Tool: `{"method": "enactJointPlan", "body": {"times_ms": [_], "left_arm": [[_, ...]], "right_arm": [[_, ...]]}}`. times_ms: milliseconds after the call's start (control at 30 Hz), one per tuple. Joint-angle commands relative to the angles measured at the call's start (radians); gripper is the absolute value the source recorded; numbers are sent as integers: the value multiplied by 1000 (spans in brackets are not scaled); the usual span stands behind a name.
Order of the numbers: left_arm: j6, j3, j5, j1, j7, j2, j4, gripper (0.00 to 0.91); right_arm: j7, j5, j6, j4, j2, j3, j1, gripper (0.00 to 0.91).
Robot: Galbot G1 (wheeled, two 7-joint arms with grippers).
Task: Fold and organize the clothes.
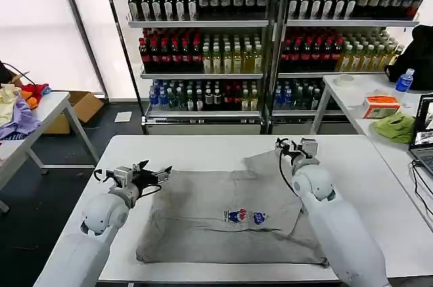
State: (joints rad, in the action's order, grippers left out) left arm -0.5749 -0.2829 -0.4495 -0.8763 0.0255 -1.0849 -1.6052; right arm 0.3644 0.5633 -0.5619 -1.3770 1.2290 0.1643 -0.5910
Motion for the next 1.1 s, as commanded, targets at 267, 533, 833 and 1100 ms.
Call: {"method": "enactJointPlan", "body": {"times_ms": [267, 533, 833, 1100], "left_arm": [[-3, 18, -4, 33, 6, -24, 96, 907], [-3, 13, 5, 22, 8, -33, 101, 907], [-2, -1, -3, 47, 10, -56, 144, 615], [-4, 24, 23, 20, 11, -57, 125, 0]], "right_arm": [[-73, -52, 15, 231, 80, -25, 61, 907], [-75, -69, 16, 242, 98, -25, 56, 907], [-78, -73, 13, 230, 101, -20, 29, 907], [-68, -63, 19, 170, 111, 33, -61, 0]]}}
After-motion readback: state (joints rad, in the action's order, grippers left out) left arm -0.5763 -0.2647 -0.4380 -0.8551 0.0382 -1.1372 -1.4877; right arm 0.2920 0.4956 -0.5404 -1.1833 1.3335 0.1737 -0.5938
